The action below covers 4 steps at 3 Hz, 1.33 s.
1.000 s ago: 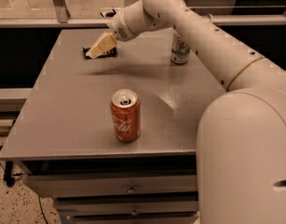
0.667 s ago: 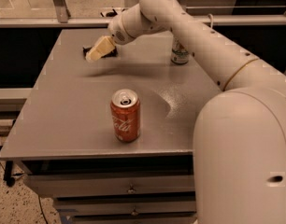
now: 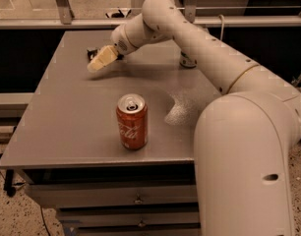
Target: Pick rxbar chocolate
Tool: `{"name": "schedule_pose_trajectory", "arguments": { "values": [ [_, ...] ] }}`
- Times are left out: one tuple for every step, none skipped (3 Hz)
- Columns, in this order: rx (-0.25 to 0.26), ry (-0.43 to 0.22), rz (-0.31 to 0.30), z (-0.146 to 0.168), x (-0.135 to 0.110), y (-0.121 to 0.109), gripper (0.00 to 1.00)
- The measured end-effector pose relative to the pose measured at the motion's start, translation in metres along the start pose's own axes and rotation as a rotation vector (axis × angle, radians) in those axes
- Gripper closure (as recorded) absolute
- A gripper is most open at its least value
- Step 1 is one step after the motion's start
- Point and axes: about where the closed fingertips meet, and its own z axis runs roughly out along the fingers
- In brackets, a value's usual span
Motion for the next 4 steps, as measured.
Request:
{"name": "schedule_pose_trajectory", "arguments": {
  "values": [
    [-0.01, 0.017, 0.038, 0.006, 0.014, 0.002, 0.0],
    [-0.012, 0.024, 0.056, 0.008, 0.023, 0.003, 0.09],
    [-0.01, 0.022, 0.062, 0.007, 0.025, 0.003, 0.33],
    [0.001, 0.011, 0.049, 0.002, 0.02, 0.002, 0.56]
  ]
}}
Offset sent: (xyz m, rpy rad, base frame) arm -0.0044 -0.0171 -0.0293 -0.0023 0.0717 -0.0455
